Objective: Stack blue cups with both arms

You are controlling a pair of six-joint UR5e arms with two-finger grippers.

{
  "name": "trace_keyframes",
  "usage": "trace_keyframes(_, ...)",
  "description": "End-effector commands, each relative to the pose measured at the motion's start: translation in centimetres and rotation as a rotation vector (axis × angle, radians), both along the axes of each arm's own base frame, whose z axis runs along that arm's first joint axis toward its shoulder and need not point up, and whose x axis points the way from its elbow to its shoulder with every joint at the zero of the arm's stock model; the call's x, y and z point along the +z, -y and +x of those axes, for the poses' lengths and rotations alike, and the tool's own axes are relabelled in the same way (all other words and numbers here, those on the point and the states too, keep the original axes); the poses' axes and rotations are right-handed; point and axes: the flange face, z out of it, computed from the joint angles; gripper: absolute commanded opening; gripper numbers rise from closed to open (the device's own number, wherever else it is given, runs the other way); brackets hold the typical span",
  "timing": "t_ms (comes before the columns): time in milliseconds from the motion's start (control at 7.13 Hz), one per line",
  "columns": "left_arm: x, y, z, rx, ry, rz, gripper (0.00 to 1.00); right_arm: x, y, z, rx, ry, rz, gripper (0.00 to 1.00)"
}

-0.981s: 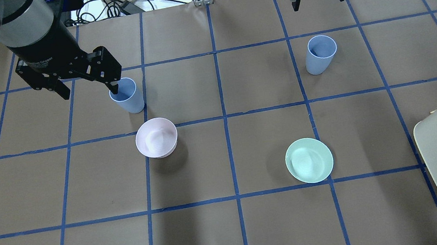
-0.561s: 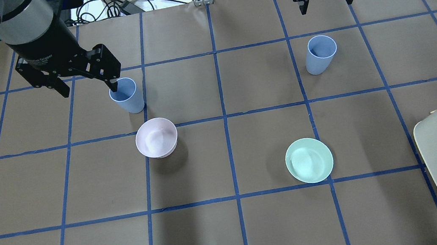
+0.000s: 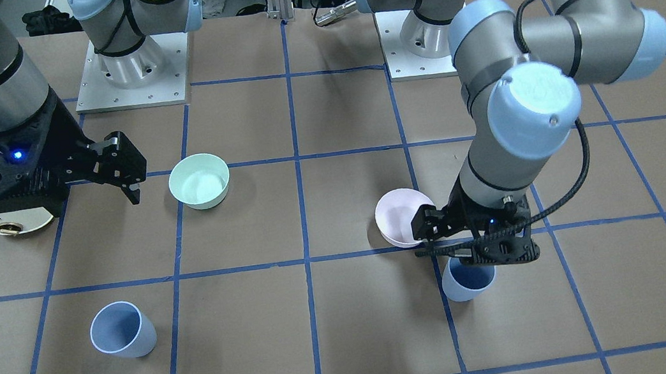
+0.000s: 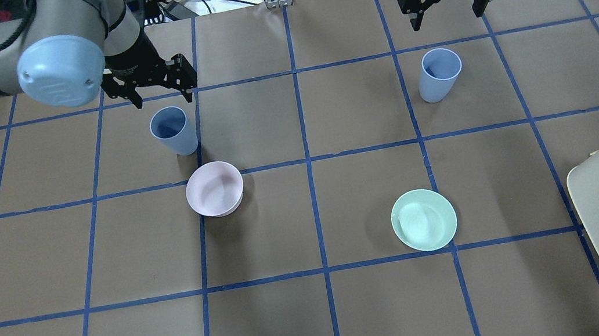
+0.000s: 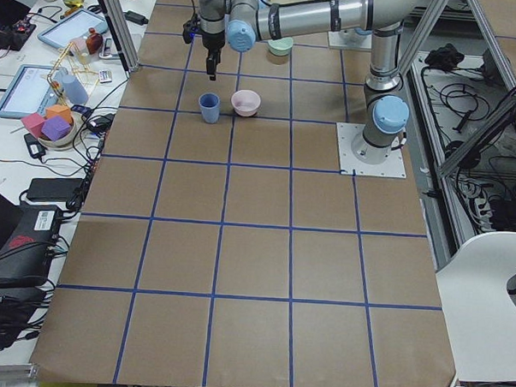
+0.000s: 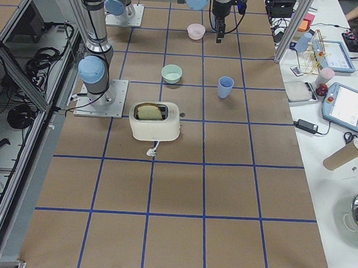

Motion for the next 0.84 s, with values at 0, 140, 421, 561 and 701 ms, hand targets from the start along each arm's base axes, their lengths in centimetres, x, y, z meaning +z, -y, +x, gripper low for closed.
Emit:
trace_keyframes(0,-4.0,0.7,0.0,-0.003,0.002,0.037,0.81,-0.1,0.1,-0.2,0.002,-0.001,0.001,1.00)
trace_keyframes(140,-5.3,1.4,0.0,-0.009,0.000,0.016,0.67,-0.2,0.0,-0.2,-0.003,-0.001,0.003,1.00)
trace_keyframes(421,-6.3,1.7,-0.4,-0.020,0.003,0.010,0.10,-0.1,0.0,-0.3,-0.001,-0.001,0.001,1.00)
trace_keyframes(561,-6.5,1.7,-0.4,-0.022,0.003,0.013,0.00,-0.1,0.0,-0.2,0.000,-0.001,0.001,1.00)
trace_keyframes(701,-6.1,1.7,-0.6,-0.031,0.005,0.007,0.00,-0.2,0.1,-0.2,-0.004,-0.001,0.004,1.00)
